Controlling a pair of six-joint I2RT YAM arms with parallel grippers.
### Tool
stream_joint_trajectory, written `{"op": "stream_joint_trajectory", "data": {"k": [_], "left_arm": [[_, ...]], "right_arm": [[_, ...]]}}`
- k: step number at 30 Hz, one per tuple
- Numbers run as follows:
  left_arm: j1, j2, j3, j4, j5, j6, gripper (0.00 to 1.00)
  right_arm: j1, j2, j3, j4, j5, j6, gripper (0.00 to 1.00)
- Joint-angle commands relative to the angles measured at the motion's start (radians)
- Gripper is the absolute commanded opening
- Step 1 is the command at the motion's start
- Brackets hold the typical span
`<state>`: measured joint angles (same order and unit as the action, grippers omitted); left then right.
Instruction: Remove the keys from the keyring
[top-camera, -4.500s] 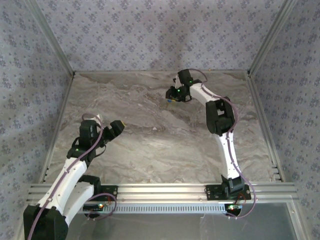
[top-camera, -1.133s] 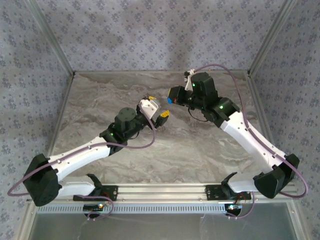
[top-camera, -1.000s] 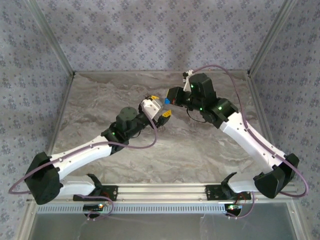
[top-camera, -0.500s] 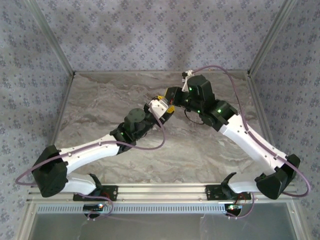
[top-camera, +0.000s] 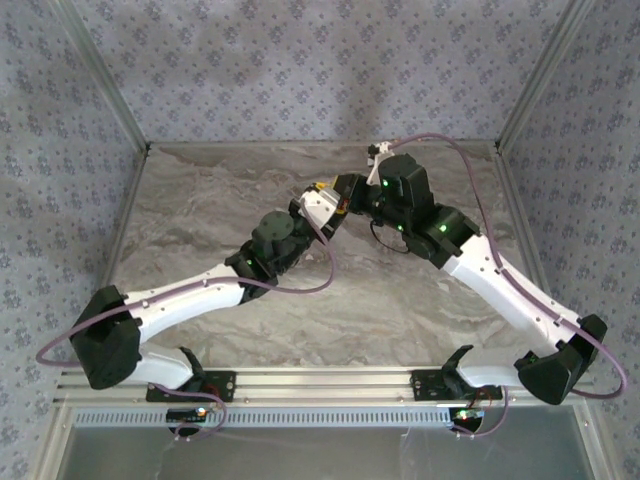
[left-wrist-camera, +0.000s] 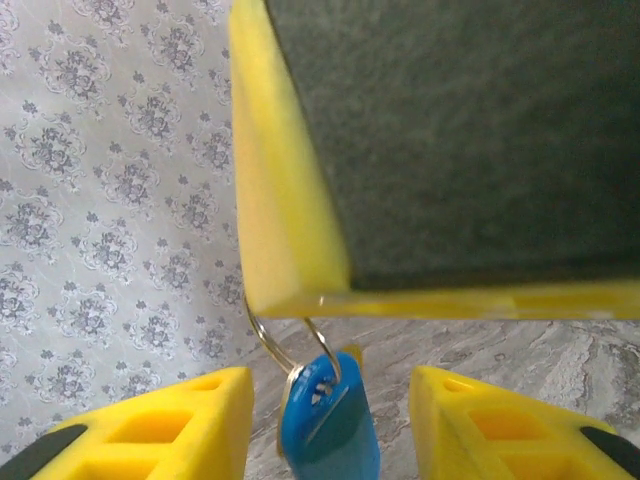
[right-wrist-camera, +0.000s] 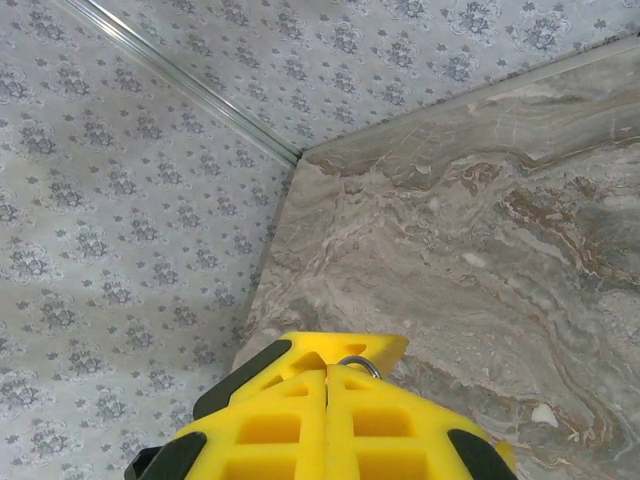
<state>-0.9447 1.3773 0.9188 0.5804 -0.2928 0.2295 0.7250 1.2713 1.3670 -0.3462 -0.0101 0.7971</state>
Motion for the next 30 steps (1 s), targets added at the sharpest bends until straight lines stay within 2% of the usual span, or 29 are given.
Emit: {"op": "stream_joint_trajectory", "data": {"k": [1, 13, 15, 17, 22, 25, 30], "left_arm": [[-0.009, 0.018, 0.044, 0.038, 0.001, -0.011, 0.37], [-0.009, -0.029, -0.006, 0.016, -0.034, -0.013, 0.28], [-0.009, -0.033, -0.008, 0.009, -0.030, -0.007, 0.17], [-0.009, -0.037, -0.008, 0.006, -0.028, -0.004, 0.12], [-0.009, -0.047, -0.007, -0.011, -0.028, -0.002, 0.12], [-0.009, -0.058, -0.012, -0.025, -0.022, -0.001, 0.17], [-0.010, -0.063, -0.014, -0.033, -0.013, 0.001, 0.16]], "right_arm": [[0.008, -0.019, -0.017, 0.023, 0.027, 0.016, 0.00], [0.007, -0.042, -0.028, 0.028, 0.055, 0.007, 0.00], [0.009, -0.044, -0.028, 0.030, 0.052, 0.009, 0.00], [0.011, -0.044, -0.028, 0.035, 0.052, 0.010, 0.00], [0.013, -0.050, -0.031, 0.031, 0.064, 0.007, 0.00], [0.013, -0.054, -0.033, 0.034, 0.064, 0.007, 0.00], [0.014, -0.055, -0.032, 0.038, 0.060, 0.009, 0.00]]}}
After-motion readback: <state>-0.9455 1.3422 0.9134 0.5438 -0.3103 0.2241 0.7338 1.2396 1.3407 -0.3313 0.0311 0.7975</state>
